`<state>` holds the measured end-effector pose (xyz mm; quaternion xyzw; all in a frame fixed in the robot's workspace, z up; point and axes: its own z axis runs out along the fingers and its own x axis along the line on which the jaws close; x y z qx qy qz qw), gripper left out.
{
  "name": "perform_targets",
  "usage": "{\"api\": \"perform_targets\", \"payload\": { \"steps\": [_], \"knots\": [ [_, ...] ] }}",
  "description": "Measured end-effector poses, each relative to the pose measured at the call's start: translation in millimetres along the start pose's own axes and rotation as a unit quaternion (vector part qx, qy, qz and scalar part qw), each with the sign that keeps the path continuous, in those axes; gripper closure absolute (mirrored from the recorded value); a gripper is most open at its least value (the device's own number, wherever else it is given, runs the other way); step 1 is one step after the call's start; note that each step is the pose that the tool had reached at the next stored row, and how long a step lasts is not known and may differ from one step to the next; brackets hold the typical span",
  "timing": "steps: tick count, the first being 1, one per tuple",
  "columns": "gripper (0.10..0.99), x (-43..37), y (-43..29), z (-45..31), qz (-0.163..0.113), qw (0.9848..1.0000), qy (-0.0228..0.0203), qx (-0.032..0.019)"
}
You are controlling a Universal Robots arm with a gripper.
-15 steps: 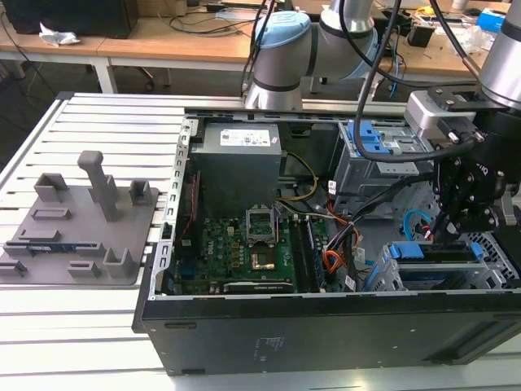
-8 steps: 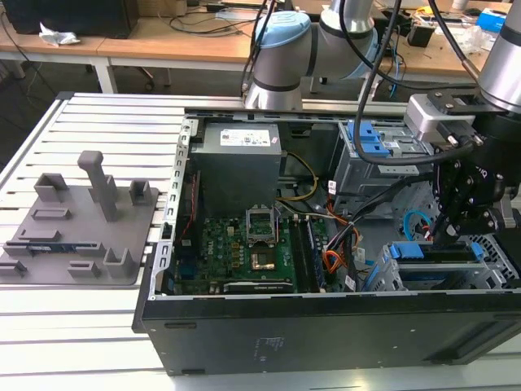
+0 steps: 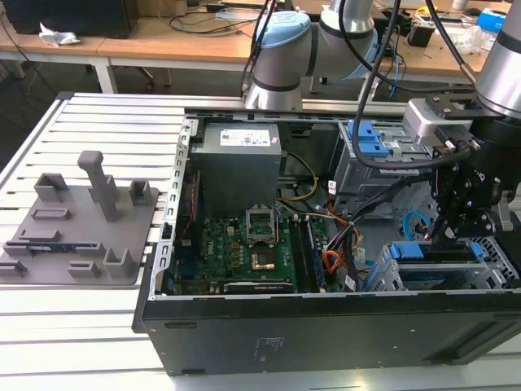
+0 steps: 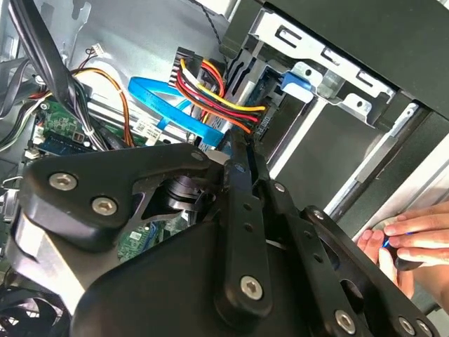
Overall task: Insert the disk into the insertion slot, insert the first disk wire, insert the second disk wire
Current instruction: 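Insert the second disk wire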
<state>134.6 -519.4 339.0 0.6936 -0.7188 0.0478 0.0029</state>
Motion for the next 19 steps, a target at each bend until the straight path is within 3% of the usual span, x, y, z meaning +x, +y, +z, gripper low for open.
{"api": "perform_targets", "payload": {
  "steps": [6,12,16,17,19],
  "knots": [
    [0.925,0.5,0.2,2.2,0.0,1.0,-0.0002,0.0],
    [0.925,1.1,-1.2,-20.8,0.0,1.0,0.0,0.0],
    [0.925,1.4,-1.1,-21.2,0.0,1.0,0.0001,0.0],
    [0.925,2.5,-1.1,-21.3,0.0,1.0,-0.0038,-0.0001],
    [0.925,4.6,-1.1,-20.9,0.001,0.9997,-0.0232,-0.0009]
  ]
}}
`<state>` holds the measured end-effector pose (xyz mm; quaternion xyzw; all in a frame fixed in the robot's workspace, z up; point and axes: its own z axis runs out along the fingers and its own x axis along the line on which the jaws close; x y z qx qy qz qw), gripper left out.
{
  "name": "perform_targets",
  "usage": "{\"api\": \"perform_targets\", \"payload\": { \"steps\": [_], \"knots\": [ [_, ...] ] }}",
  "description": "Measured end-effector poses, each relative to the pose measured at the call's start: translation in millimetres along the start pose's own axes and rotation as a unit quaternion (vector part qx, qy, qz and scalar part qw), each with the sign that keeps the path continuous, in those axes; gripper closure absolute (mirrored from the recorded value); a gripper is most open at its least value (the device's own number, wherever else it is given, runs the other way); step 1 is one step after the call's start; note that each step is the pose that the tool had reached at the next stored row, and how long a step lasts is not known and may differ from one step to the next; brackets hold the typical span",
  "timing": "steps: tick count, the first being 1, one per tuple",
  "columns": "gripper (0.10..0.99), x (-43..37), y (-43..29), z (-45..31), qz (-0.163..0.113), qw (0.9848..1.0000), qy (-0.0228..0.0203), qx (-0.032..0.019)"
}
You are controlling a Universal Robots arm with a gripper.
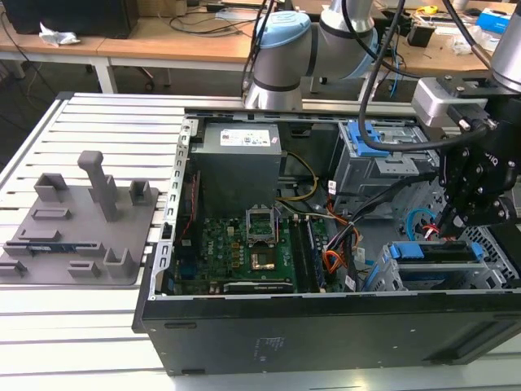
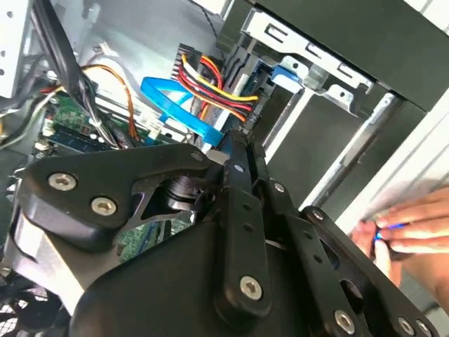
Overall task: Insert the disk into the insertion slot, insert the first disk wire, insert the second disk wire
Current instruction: 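Insert the second disk wire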
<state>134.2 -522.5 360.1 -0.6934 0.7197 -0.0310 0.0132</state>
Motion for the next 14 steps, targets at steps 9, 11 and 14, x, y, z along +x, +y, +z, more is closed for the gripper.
{"api": "perform_targets", "payload": {
  "steps": [9,11,14],
  "knots": [
    [0.925,6.5,-0.2,1.2,0.001,0.9999,-0.0151,-0.0008],
    [0.925,6.8,-0.1,1.9,0.001,0.9999,-0.0151,-0.0008],
    [0.925,7.6,0.2,3.1,0.001,0.9999,-0.0151,-0.0008]
  ]
}}
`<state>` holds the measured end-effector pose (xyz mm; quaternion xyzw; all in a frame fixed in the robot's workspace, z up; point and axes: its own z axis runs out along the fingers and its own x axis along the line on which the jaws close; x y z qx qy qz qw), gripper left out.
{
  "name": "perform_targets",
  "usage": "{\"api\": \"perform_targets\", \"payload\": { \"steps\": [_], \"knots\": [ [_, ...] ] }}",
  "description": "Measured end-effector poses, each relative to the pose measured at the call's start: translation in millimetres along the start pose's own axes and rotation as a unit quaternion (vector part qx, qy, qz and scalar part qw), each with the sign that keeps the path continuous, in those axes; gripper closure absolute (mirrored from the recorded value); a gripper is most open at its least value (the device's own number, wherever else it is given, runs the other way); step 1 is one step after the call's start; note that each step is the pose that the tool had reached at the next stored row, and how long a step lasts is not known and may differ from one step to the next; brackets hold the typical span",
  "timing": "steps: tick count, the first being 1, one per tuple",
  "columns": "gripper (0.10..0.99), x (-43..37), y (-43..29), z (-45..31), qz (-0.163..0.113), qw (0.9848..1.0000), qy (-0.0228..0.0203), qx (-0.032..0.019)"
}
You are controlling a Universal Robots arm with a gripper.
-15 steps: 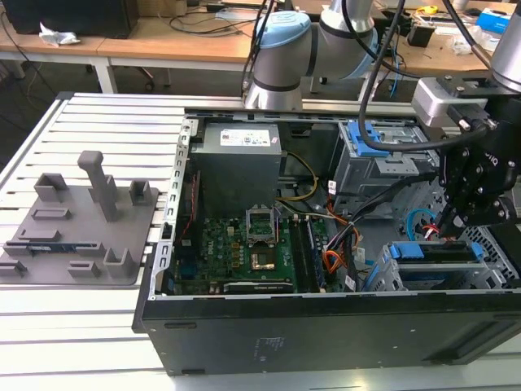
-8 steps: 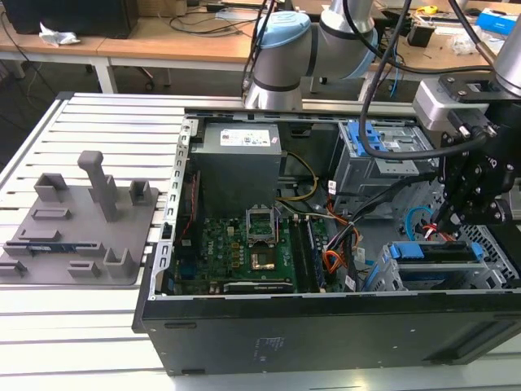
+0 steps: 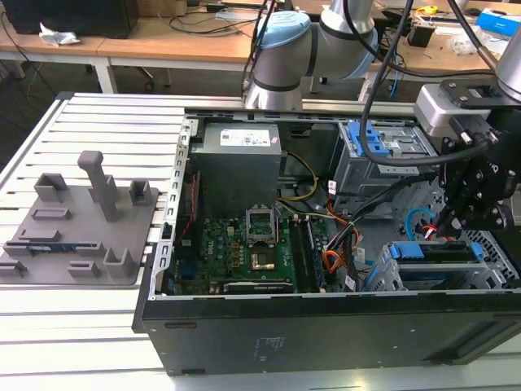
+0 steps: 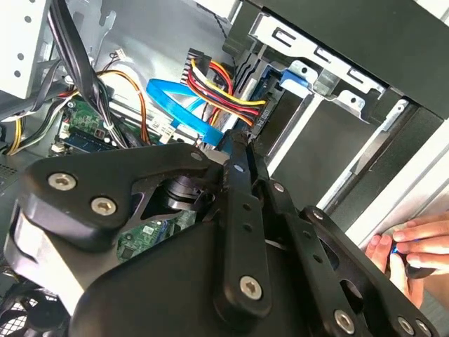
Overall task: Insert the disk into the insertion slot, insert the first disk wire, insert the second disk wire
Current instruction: 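Insert the second disk wire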
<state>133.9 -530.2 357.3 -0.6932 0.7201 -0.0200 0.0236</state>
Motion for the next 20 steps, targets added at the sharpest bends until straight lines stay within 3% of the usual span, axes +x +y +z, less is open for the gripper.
{"api": "perform_targets", "payload": {
  "steps": [20],
  "knots": [
    [0.925,4.1,-0.3,9.5,0.004,1.0,0.0003,-0.0005]
  ]
}}
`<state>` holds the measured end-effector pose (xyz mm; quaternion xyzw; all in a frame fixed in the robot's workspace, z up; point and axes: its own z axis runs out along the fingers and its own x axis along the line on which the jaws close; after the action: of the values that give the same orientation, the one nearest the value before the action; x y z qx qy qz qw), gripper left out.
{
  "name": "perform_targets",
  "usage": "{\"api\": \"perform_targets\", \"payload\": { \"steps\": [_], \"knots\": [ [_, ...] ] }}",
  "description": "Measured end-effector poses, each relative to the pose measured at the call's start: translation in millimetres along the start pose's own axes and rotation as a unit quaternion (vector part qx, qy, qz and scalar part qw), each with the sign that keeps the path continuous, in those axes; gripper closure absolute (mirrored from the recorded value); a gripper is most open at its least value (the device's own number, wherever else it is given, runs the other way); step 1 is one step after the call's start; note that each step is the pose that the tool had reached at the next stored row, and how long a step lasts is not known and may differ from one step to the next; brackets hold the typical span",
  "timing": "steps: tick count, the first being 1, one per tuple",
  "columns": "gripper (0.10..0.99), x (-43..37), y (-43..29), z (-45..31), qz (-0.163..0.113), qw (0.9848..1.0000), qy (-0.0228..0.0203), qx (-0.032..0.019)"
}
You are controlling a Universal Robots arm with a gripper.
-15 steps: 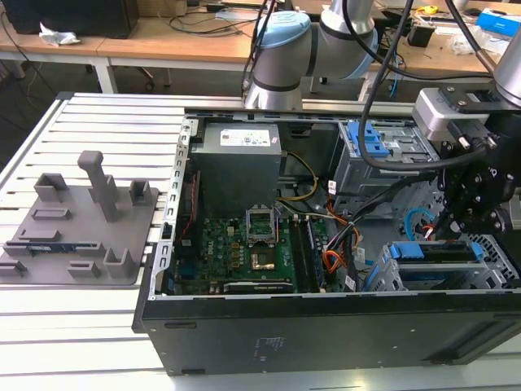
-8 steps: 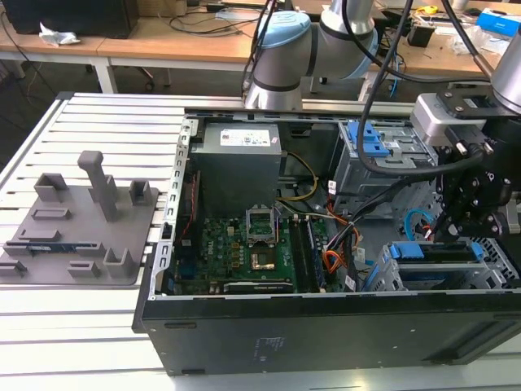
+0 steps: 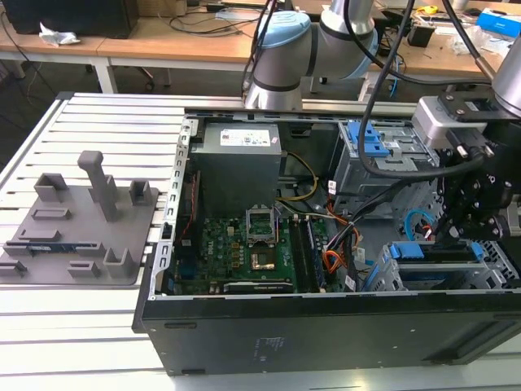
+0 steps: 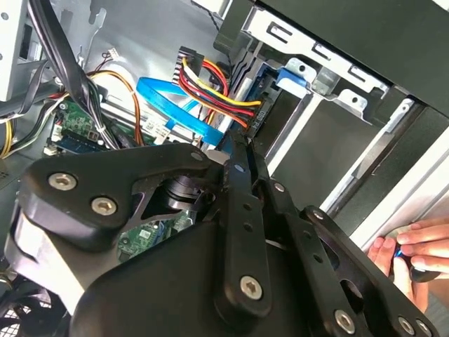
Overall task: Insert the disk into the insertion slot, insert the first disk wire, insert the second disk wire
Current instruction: 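Insert the second disk wire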
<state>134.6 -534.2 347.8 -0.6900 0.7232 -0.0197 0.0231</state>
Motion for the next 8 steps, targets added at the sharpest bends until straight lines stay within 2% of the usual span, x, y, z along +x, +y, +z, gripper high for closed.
{"api": "perform_targets", "payload": {
  "steps": [8],
  "knots": [
    [0.925,0.1,0.4,7.5,0.002,1.0,0.0002,0.0]
  ]
}}
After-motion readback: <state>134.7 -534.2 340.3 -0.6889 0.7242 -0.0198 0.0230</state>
